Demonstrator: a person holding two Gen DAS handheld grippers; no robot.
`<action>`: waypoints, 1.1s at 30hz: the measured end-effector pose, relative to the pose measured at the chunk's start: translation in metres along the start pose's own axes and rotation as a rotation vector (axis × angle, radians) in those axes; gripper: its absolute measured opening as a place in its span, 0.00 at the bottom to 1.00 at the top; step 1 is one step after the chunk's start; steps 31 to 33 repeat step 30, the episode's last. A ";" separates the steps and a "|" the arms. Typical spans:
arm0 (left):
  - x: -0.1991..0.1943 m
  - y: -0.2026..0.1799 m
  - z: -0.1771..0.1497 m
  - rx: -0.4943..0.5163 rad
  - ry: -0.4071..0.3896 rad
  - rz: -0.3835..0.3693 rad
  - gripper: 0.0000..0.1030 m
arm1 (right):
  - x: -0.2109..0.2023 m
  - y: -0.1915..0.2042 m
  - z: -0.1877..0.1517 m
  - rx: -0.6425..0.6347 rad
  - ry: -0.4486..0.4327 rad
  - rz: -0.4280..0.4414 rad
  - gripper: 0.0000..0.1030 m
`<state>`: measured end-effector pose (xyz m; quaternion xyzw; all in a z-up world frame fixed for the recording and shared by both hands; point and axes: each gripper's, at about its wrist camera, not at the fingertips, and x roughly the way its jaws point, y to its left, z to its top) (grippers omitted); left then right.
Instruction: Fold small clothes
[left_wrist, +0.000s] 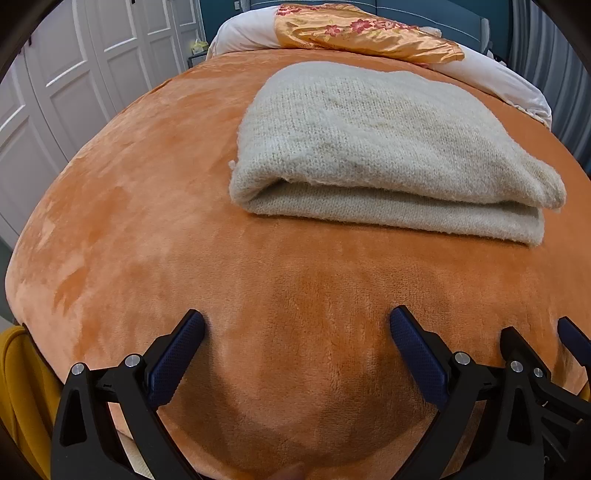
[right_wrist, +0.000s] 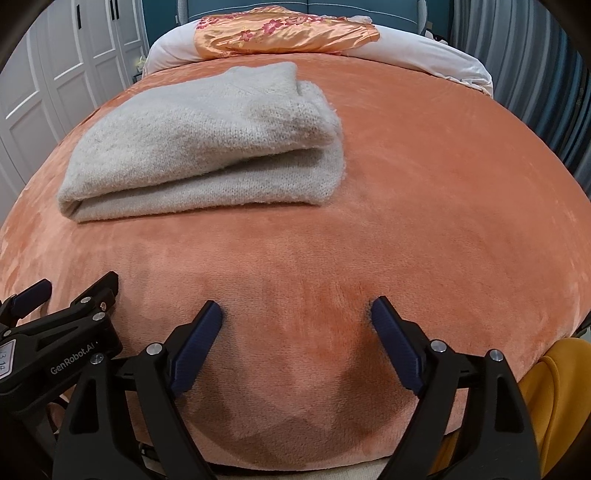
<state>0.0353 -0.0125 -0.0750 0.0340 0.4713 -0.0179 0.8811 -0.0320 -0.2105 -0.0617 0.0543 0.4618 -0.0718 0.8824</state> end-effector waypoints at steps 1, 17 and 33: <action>0.000 0.000 0.000 0.002 0.002 0.002 0.95 | -0.001 0.000 0.000 0.000 0.001 0.000 0.79; -0.002 0.000 -0.001 0.002 0.001 0.001 0.95 | -0.002 0.001 0.000 -0.002 0.007 -0.003 0.79; -0.006 -0.003 -0.002 0.013 0.009 0.009 0.95 | -0.008 0.001 -0.001 0.003 0.015 -0.011 0.79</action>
